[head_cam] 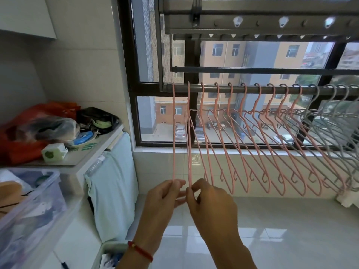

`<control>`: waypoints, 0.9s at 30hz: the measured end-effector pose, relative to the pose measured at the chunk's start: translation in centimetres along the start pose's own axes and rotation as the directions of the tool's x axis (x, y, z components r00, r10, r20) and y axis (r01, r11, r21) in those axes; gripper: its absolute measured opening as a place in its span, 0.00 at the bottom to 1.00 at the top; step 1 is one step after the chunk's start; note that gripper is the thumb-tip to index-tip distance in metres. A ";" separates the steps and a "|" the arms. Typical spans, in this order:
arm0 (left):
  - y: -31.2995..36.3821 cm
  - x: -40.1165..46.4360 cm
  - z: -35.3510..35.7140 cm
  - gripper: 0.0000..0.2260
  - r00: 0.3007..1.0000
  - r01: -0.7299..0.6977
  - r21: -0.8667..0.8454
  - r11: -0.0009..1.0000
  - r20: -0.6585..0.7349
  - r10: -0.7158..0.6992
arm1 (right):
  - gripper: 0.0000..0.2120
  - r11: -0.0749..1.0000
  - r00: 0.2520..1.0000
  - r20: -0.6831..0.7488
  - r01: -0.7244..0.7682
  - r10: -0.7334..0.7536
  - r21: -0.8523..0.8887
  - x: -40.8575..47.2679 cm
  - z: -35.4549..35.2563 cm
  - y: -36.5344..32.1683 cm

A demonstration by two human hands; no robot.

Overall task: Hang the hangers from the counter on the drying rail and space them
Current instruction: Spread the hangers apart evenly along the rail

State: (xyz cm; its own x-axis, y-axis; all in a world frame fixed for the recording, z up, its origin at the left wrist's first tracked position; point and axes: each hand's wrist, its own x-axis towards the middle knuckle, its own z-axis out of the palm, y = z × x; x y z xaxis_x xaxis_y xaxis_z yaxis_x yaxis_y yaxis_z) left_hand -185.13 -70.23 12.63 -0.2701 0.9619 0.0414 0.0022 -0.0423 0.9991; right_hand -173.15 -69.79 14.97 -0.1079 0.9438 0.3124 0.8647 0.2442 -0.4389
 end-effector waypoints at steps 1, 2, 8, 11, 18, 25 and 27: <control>0.0 0.0 0.0 0.11 1.000 0.002 -0.002 1.000 -0.001 -0.002 | 0.16 1.000 1.000 0.005 -0.002 0.002 -0.009 0.0 0.0 0.0; 0.0 0.0 0.0 0.10 1.000 0.002 -0.009 1.000 -0.002 -0.002 | 0.16 1.000 1.000 0.007 -0.002 0.002 -0.021 0.0 -0.1 0.1; 0.3 0.0 -0.2 0.08 0.999 0.043 -0.058 0.997 -0.005 -0.044 | 0.20 1.000 0.997 -0.079 -0.023 0.023 0.001 -0.3 -0.1 0.2; 0.4 0.0 -0.3 0.11 0.997 0.081 -0.078 0.994 -0.005 -0.082 | 0.19 0.996 0.972 -0.226 -0.050 0.066 0.078 -0.2 -0.8 0.7; 0.4 -0.4 -1.1 0.19 0.996 -0.004 0.058 0.998 -0.085 0.009 | 0.21 0.983 0.979 -0.165 -0.139 0.118 -0.119 0.9 -2.0 2.0; 0.6 -0.5 -1.3 0.18 0.992 -0.030 0.124 0.992 -0.117 0.045 | 0.17 0.965 0.989 -0.044 -0.145 0.138 -0.219 1.3 -1.4 2.1; 0.7 -0.5 -1.3 0.18 0.991 -0.032 0.132 0.991 -0.123 0.049 | 0.17 0.965 0.990 -0.042 -0.139 0.133 -0.222 1.3 -1.3 2.0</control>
State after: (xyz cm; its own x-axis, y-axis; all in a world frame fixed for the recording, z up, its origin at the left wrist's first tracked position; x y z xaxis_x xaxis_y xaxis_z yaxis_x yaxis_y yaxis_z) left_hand -186.27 -71.04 13.30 -0.3864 0.9180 0.0888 0.1384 -0.0374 0.9897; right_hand -170.90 -68.39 15.58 0.0283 0.9577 0.2863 0.9583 0.0555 -0.2802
